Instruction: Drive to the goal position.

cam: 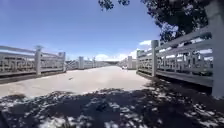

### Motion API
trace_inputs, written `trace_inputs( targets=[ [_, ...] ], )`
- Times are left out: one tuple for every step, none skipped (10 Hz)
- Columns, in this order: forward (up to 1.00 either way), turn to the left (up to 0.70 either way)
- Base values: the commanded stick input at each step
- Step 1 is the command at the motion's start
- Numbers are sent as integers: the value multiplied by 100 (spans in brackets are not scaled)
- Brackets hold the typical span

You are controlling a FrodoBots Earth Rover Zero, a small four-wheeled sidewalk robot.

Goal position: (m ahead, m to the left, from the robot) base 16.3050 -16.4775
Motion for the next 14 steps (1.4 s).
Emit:
trace_inputs(
  targets=[
    [70, 0],
    [70, 0],
    [70, 0],
    [70, 0],
    [70, 0],
    [70, 0],
    [70, 0],
    [70, 0],
    [70, 0],
    [70, 0],
    [70, 0],
    [70, 0],
    [70, 0],
    [70, 0]
  ],
)
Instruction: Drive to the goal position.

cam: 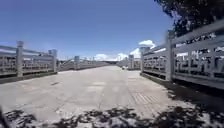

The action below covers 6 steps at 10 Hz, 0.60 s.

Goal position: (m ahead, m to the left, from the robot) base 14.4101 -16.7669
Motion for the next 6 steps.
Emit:
trace_inputs(
  targets=[
    [70, 0],
    [70, 0],
    [70, 0],
    [70, 0],
    [70, 0],
    [70, 0]
  ],
)
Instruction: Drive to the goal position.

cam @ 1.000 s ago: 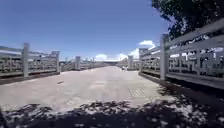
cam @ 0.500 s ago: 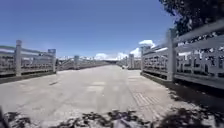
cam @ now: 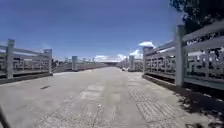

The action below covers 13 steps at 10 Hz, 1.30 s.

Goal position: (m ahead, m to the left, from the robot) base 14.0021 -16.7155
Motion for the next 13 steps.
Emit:
trace_inputs(
  targets=[
    [70, 0],
    [70, 0],
    [70, 0],
    [70, 0],
    [70, 0],
    [70, 0],
    [70, 0],
    [70, 0],
    [70, 0],
    [70, 0],
    [70, 0],
    [70, 0],
    [70, 0]
  ],
)
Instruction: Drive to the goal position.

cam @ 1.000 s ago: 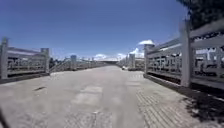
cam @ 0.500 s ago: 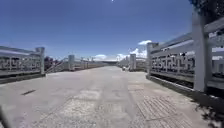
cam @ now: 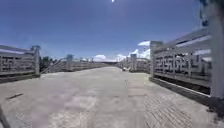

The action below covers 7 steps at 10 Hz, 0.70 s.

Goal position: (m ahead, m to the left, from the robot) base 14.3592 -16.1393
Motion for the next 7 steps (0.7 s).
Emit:
trace_inputs(
  targets=[
    [70, 0],
    [68, 0],
    [45, 0],
    [45, 0],
    [45, 0],
    [45, 0],
    [45, 0]
  ],
)
